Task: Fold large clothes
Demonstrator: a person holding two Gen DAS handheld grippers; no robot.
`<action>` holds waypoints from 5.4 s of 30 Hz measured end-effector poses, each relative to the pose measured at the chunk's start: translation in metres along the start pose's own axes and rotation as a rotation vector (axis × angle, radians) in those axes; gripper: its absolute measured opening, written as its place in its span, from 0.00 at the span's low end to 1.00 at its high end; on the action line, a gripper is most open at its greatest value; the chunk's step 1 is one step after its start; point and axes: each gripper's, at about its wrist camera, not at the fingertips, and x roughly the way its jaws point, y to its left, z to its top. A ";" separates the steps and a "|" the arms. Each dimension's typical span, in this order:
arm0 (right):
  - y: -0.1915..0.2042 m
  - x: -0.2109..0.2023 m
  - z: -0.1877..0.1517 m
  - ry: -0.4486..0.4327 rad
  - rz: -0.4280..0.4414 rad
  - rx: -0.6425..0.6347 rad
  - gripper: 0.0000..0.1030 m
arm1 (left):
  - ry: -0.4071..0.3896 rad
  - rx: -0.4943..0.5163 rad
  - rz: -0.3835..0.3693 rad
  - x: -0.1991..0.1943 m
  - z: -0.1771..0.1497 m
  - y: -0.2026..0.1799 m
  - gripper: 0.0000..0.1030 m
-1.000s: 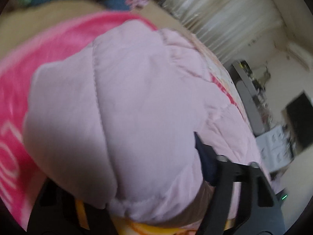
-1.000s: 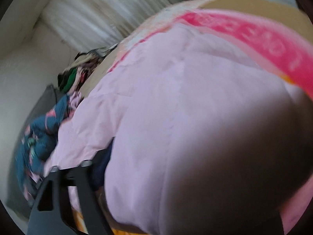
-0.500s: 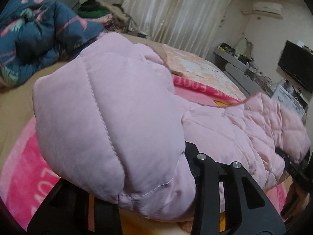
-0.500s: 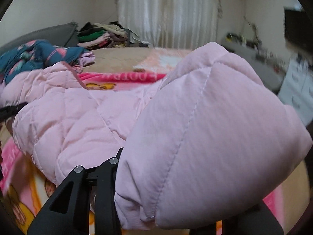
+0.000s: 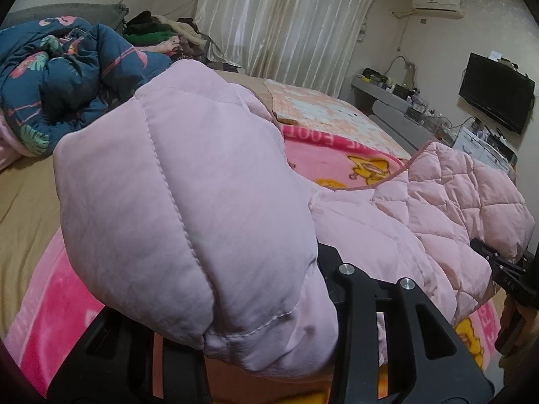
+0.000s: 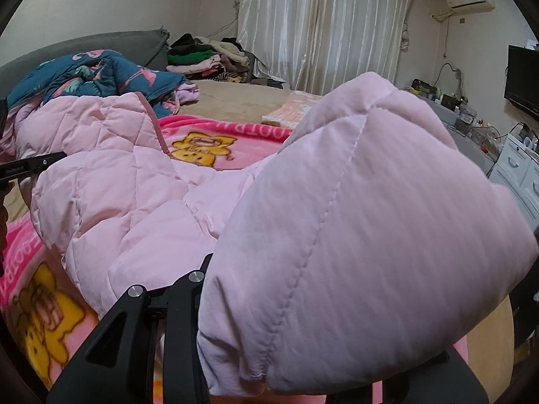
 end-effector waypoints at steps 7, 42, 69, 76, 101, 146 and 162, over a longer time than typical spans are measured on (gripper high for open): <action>0.011 -0.021 -0.024 0.024 0.012 -0.008 0.31 | 0.009 0.010 0.006 -0.018 -0.024 0.006 0.29; 0.010 -0.053 -0.062 0.034 0.038 0.009 0.32 | 0.056 0.032 0.005 -0.032 -0.046 0.051 0.30; -0.002 -0.023 -0.091 0.053 0.056 0.187 0.32 | 0.078 -0.016 -0.020 -0.015 -0.058 0.071 0.35; -0.008 -0.024 -0.107 0.071 0.088 0.350 0.33 | 0.103 -0.022 -0.018 -0.015 -0.067 0.074 0.37; -0.029 -0.027 -0.132 0.144 0.143 0.628 0.73 | 0.152 -0.079 -0.037 -0.021 -0.085 0.109 0.59; 0.010 -0.070 -0.105 0.169 0.098 0.310 0.96 | 0.209 0.091 0.077 -0.020 -0.070 0.075 0.92; -0.014 -0.122 -0.077 -0.002 -0.012 0.323 0.96 | 0.088 0.066 0.112 -0.071 -0.033 0.079 0.92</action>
